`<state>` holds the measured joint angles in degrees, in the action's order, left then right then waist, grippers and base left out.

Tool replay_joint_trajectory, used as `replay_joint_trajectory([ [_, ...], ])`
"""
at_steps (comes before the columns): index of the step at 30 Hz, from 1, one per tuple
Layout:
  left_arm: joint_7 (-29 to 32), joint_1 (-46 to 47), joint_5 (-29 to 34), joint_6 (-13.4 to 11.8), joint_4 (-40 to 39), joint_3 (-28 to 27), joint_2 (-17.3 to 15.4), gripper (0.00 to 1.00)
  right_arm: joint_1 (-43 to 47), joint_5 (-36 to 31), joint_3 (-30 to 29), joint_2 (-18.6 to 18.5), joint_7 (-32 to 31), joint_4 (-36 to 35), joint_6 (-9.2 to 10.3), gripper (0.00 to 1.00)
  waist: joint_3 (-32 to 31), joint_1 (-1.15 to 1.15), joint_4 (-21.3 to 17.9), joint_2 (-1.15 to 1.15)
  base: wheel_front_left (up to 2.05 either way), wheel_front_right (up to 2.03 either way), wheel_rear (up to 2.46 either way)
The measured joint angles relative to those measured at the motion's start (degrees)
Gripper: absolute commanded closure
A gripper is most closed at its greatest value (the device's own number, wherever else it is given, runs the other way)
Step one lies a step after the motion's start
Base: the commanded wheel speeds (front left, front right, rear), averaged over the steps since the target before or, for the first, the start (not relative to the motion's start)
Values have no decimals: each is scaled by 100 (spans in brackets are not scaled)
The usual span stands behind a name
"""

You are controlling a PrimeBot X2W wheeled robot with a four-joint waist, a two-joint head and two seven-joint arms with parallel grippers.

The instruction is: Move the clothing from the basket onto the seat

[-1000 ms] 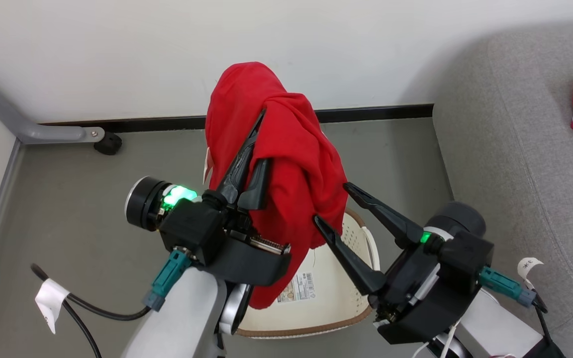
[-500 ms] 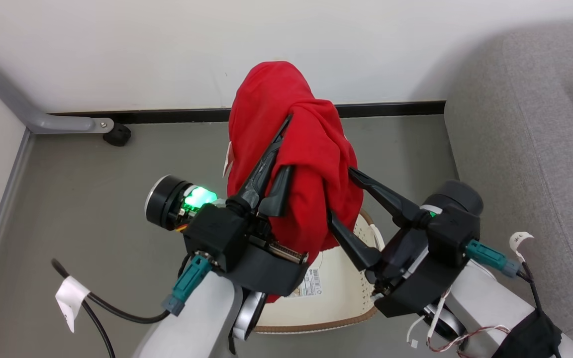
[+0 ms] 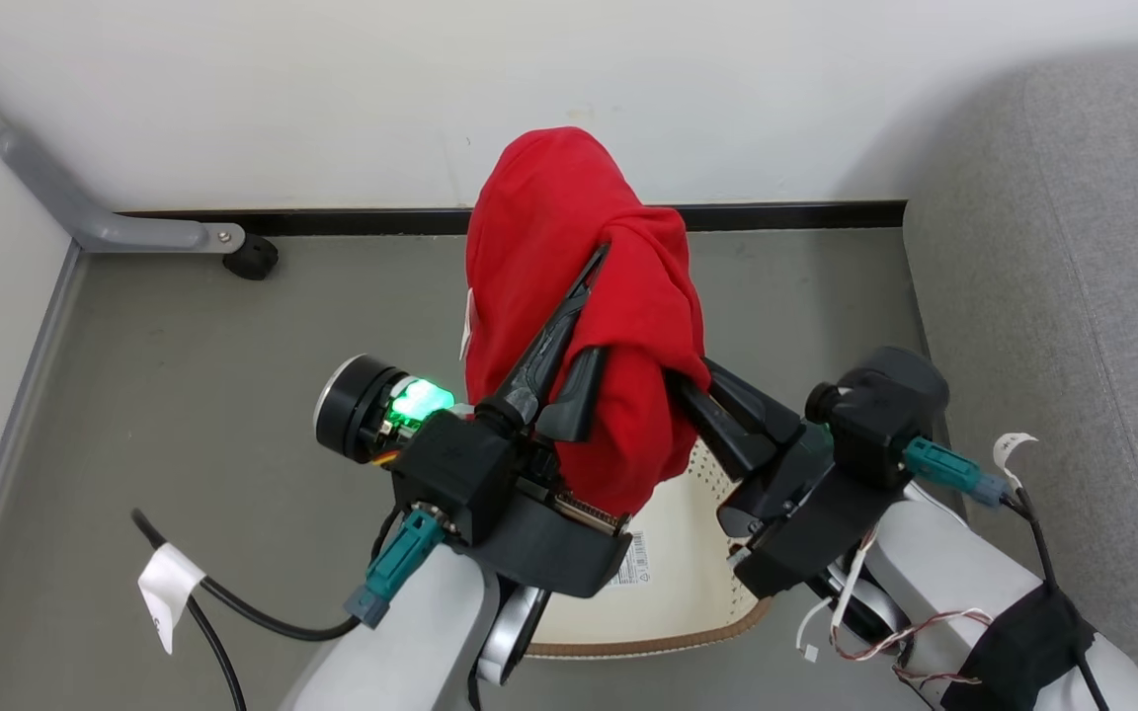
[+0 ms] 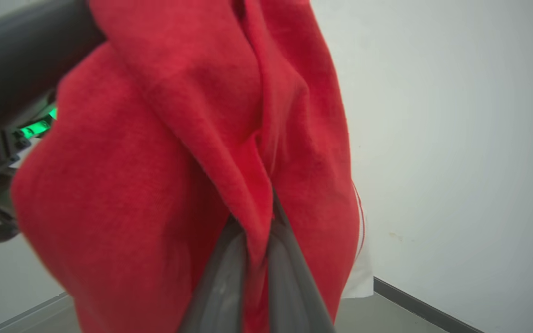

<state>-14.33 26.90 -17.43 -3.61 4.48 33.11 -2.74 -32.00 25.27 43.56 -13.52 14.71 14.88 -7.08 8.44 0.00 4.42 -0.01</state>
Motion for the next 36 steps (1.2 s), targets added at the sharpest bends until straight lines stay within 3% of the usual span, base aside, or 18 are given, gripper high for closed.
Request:
replay_joint_trajectory([
  [5, 0, -6, -20, -43, 79, -55, 4, 98, -9, 111, -164, 19, 0, -56, 0, 100, 2, 0, -44, 0, 0, 0, 0],
  [6, 0, -7, -20, -44, 99, -77, 2, 82, -13, 131, -193, 23, 0, -67, 0, 100, 4, 0, -65, 0, 0, 0, 0],
  [7, -1, -8, -20, -44, 120, -87, 3, 57, -15, 158, -231, 24, 0, -80, 0, 100, 7, 0, -90, 1, 0, 0, 0],
  [8, -16, -10, -20, -44, 143, -88, 3, 12, -17, 172, -265, 23, 0, -91, 0, 100, 10, 0, -114, 0, 0, 0, 0],
  [9, -16, -12, -20, -44, 176, -89, 4, 0, -19, 202, -289, 12, 0, -102, 0, 100, 14, 0, -140, 0, 0, 0, 0],
  [36, -16, -269, -66, -40, 953, -40, 4, 0, -24, 347, -1159, -146, 0, -78, 0, 100, -36, 0, -1015, 1, 0, 0, 0],
])
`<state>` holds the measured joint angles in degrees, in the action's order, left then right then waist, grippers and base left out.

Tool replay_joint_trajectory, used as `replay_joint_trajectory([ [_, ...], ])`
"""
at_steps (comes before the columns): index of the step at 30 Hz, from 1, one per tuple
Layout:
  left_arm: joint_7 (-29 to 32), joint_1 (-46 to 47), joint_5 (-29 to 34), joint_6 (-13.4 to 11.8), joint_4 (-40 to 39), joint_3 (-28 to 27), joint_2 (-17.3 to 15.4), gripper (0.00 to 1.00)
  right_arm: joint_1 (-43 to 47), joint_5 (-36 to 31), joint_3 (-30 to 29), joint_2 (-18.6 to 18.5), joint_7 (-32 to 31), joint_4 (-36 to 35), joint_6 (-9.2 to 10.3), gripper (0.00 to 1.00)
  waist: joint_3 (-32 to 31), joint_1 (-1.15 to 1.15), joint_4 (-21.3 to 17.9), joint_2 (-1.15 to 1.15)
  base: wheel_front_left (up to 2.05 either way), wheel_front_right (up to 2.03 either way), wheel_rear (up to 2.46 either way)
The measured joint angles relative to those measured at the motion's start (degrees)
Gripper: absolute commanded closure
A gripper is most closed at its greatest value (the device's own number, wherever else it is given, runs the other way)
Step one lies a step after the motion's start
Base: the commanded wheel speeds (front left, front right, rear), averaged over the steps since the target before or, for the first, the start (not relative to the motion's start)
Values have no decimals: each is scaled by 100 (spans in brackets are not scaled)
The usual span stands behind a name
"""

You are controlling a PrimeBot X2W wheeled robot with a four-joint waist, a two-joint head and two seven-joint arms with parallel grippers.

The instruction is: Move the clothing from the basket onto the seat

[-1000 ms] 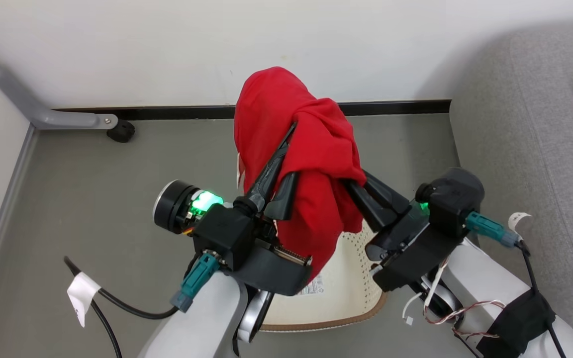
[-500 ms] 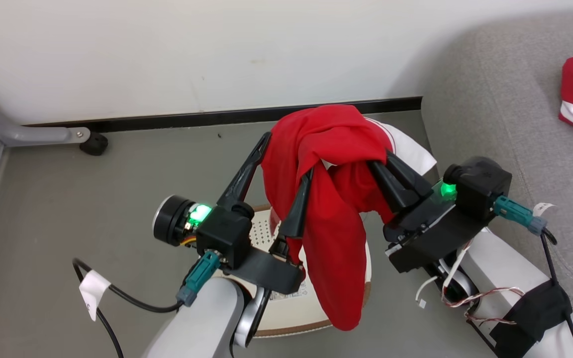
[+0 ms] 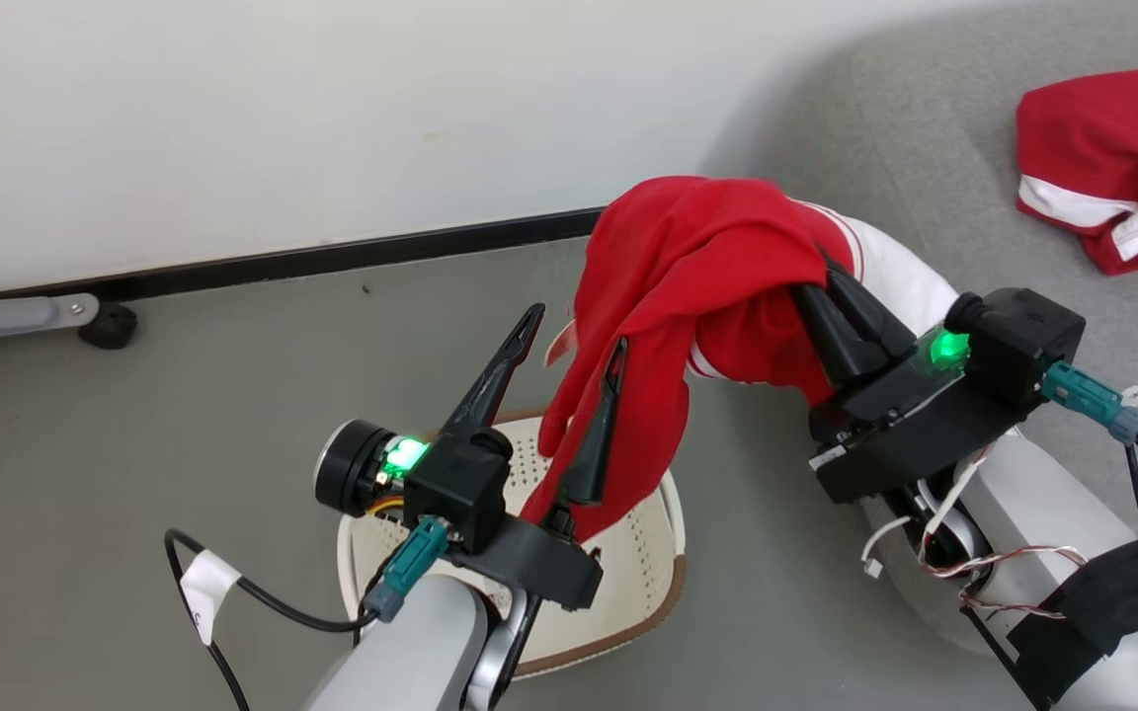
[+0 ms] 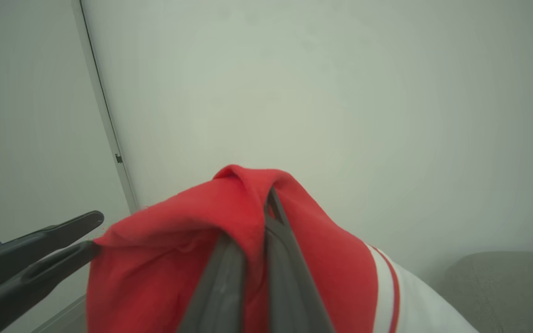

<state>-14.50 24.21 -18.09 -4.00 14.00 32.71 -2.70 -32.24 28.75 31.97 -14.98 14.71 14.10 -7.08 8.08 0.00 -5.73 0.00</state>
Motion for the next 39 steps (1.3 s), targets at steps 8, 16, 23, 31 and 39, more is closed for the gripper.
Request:
replay_joint_trajectory([
  [8, 0, 1, -43, 3, 196, 133, 0, 0, -1, -1, -145, -63, 0, 36, 1, 100, 31, 0, -337, 0, 0, 0, 0],
  [16, 0, 4, -91, 5, 386, 234, -1, 0, -2, -2, -225, -69, 0, 51, 1, 100, 55, 0, -748, 0, 0, 0, 0],
  [23, 0, 12, -110, 3, 637, 248, -2, 0, -2, -4, -304, -80, 0, 25, 0, 100, 71, 0, -1135, 0, 0, 0, 0],
  [31, 0, 26, -178, 5, 844, 222, -3, 0, -2, -11, -405, -122, 0, -67, 0, 100, 121, 0, -1607, 1, 0, 0, 0],
  [39, 0, 99, -201, 48, 935, 225, -3, 0, 2, -12, -541, -179, 0, -135, 0, 100, 190, 0, -1962, 1, 0, 0, 0],
])
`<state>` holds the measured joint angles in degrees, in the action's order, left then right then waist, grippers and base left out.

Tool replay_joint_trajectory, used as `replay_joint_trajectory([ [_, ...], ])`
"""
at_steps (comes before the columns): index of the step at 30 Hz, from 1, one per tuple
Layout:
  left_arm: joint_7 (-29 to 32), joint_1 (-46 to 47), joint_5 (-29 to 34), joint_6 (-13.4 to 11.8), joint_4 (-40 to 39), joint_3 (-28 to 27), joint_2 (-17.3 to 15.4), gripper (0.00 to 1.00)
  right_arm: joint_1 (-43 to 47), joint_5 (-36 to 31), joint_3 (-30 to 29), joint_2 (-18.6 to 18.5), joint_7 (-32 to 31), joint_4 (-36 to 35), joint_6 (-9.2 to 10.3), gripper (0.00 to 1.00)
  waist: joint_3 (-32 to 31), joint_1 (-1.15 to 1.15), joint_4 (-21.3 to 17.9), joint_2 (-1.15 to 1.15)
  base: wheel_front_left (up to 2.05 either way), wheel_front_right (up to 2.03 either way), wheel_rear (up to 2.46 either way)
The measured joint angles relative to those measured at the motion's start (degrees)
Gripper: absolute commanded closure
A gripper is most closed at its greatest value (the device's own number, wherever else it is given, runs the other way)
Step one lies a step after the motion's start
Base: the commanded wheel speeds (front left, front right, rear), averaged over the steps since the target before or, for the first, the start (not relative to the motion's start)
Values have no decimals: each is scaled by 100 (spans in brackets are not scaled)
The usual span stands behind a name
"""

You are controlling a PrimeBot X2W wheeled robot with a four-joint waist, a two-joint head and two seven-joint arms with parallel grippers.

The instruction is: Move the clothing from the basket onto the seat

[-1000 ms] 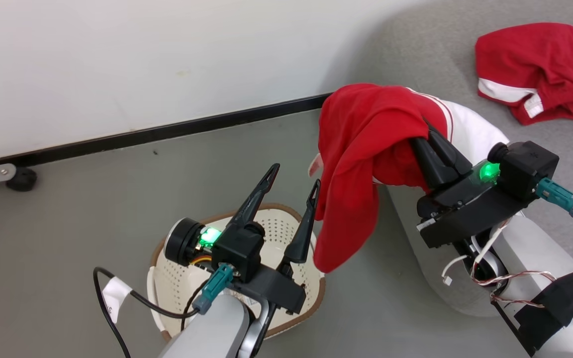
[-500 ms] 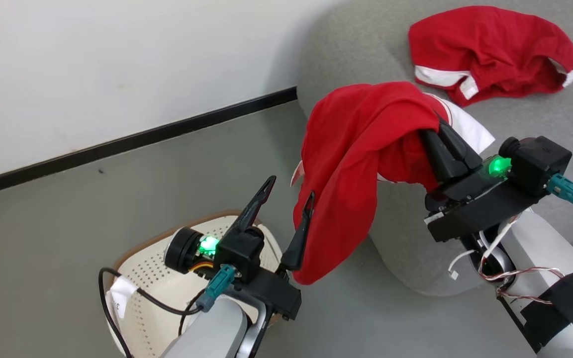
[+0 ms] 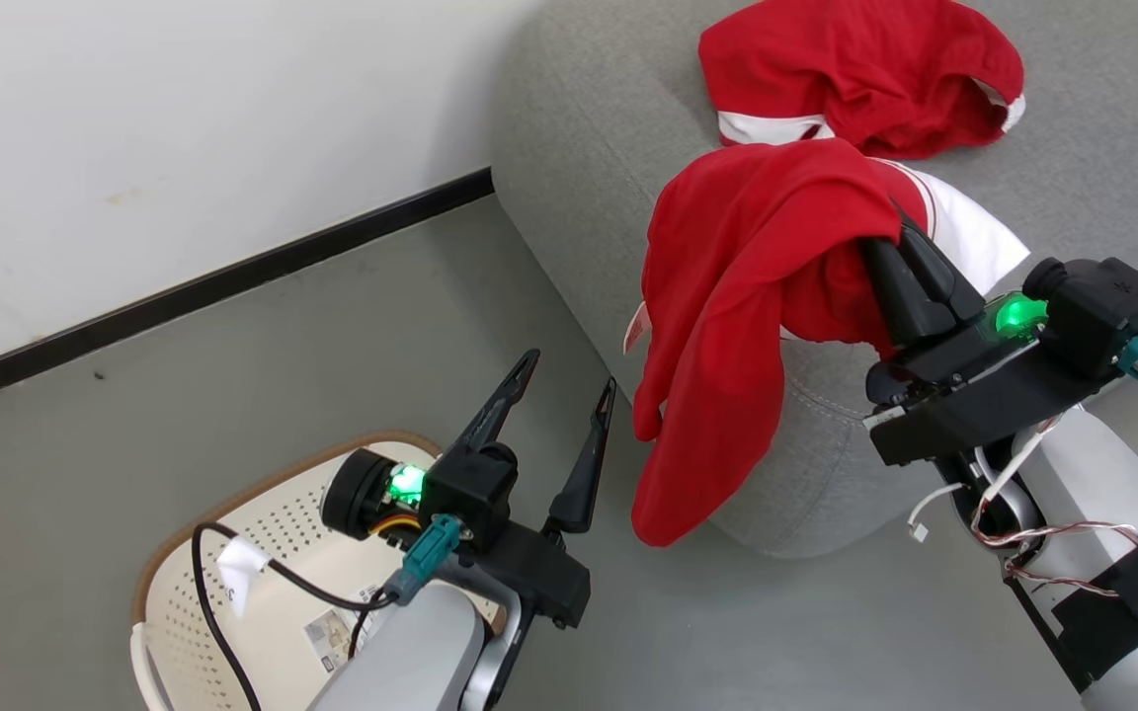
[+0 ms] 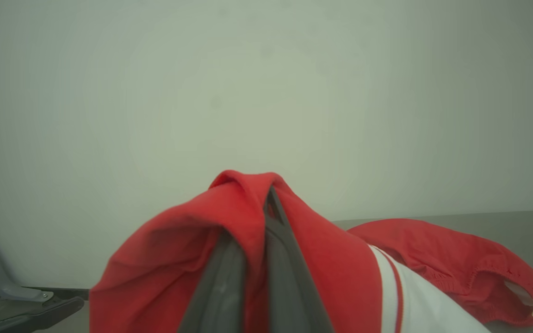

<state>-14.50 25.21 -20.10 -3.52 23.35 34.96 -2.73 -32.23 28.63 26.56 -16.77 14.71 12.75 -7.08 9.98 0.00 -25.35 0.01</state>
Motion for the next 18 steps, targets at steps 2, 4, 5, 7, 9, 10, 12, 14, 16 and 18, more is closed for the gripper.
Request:
replay_joint_trajectory([
  [2, 0, 53, 0, 2, 41, -7, 1, 0, -1, -9, -3, 5, 0, -9, 0, 100, 21, 0, -80, 0, 0, 0, 0],
  [4, 0, 71, 0, 2, 69, -8, -2, 0, -1, -35, -22, 8, 0, -34, 0, 100, 39, 0, -159, 0, 0, 0, 0],
  [5, 0, 73, -1, 2, 75, -8, -2, 0, -1, -37, -30, 7, 0, -56, 0, 100, 46, 0, -198, 0, 0, 0, 0],
  [7, 0, 80, -2, 2, 76, 11, -1, 0, -1, -38, -53, -10, 0, -89, 0, 100, 61, 0, -273, 0, 0, 0, 0],
  [9, 0, 121, -12, 2, 82, 54, -1, 0, -1, -41, -108, -65, 0, -114, 0, 100, 79, 0, -339, -1, 0, 0, 0],
  [10, 0, 148, -15, 2, 82, 70, -1, 0, -1, -42, -165, -97, 0, -130, 0, 100, 89, 0, -368, 0, 0, 0, 0],
  [12, 0, 203, -62, 3, 98, 148, 0, 0, 1, -43, -342, -164, 0, -137, 0, 100, 114, 0, -407, 0, 0, 0, 0],
  [14, 0, 224, -96, 2, 109, 209, 0, 0, 0, -44, -498, -248, 0, -135, 0, 100, 134, 0, -426, 0, 0, 0, 0],
  [16, 0, 232, -119, 0, 107, 272, -4, 0, -1, -62, -643, -342, 0, -144, 0, 100, 154, 0, -432, 0, 0, 0, 0],
  [18, 0, 233, -148, 0, 107, 332, -1, 0, -25, -103, -789, -472, 0, -140, 0, 100, 183, 0, -423, 0, 0, 0, 0],
])
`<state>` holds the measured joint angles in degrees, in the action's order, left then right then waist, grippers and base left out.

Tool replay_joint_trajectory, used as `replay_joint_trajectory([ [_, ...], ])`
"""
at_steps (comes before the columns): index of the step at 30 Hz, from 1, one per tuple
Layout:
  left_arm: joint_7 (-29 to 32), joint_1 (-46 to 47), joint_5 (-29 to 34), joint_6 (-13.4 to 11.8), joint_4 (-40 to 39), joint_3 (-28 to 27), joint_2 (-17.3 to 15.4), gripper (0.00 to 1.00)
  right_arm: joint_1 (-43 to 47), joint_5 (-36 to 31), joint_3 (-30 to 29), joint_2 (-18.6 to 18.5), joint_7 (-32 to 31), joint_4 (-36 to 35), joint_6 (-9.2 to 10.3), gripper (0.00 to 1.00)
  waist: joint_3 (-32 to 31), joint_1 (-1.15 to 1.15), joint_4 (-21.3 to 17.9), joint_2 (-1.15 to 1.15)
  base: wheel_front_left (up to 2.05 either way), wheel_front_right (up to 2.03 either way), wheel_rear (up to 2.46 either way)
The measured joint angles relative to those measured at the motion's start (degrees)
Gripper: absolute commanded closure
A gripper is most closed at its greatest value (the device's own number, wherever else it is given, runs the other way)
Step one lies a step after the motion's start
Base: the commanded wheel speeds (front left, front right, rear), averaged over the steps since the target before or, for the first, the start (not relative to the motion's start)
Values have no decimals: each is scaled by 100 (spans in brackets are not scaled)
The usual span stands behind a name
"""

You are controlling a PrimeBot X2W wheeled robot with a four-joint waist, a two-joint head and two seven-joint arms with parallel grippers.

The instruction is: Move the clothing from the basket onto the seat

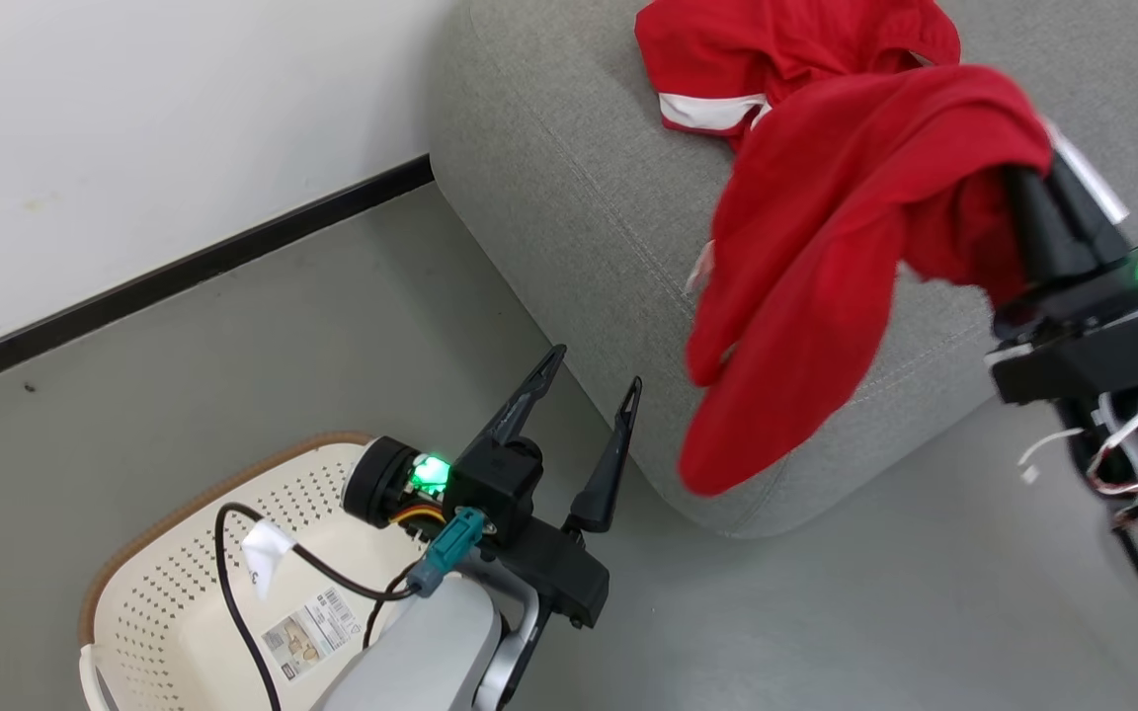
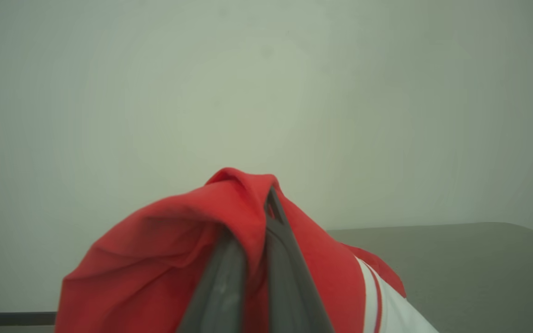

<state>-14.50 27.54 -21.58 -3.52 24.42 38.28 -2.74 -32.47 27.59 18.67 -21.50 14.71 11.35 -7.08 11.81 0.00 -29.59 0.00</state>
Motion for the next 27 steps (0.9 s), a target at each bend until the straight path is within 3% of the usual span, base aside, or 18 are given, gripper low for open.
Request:
replay_joint_trajectory([
  [11, 0, 47, -48, -52, 26, 249, -8, 0, -1122, -179, -706, -871, 1, 559, 0, 100, 223, 0, 180, 0, 0, 0, 0],
  [27, 0, 405, -43, -158, 49, 576, -30, 0, -2466, -191, -1131, -1914, 1, 1672, -5, 100, 961, 0, 568, -1, 0, 0, 0],
])
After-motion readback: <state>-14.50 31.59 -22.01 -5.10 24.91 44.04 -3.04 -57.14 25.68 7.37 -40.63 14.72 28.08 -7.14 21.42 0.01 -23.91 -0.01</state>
